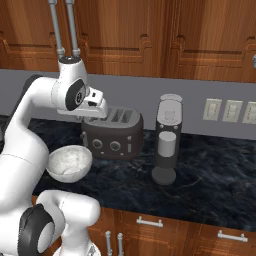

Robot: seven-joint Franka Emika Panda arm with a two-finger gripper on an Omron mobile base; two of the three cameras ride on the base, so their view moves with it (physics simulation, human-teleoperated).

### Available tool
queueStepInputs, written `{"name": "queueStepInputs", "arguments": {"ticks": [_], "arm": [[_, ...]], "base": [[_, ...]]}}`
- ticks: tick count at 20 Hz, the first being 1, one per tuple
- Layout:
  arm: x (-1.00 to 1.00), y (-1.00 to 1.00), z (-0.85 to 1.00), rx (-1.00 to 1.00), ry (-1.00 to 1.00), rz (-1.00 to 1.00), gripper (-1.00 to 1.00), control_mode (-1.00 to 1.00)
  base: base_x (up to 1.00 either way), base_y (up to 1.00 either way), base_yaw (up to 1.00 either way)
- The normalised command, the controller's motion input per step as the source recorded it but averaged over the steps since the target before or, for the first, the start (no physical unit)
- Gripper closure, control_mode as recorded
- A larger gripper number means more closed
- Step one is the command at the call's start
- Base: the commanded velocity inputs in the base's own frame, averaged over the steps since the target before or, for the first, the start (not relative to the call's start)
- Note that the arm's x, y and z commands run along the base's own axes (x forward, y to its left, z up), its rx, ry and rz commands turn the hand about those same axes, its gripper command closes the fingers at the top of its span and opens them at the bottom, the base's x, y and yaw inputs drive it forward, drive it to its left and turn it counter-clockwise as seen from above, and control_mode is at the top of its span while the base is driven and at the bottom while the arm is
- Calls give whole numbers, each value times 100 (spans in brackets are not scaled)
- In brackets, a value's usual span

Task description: Open the cabinet. Pick the apple and banana from the cabinet and place them into the bowl. Then close the cabinet.

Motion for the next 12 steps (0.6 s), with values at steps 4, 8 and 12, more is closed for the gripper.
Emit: {"name": "queueStepInputs", "arguments": {"ticks": [4,8,12], "arm": [[-12,0,7,0,-14,0,-100,-100],[-29,0,36,0,-35,0,-100,-100],[-30,0,50,1,-42,0,-100,-100]], "base": [[0,0,0],[0,0,0],[0,0,0]]}}
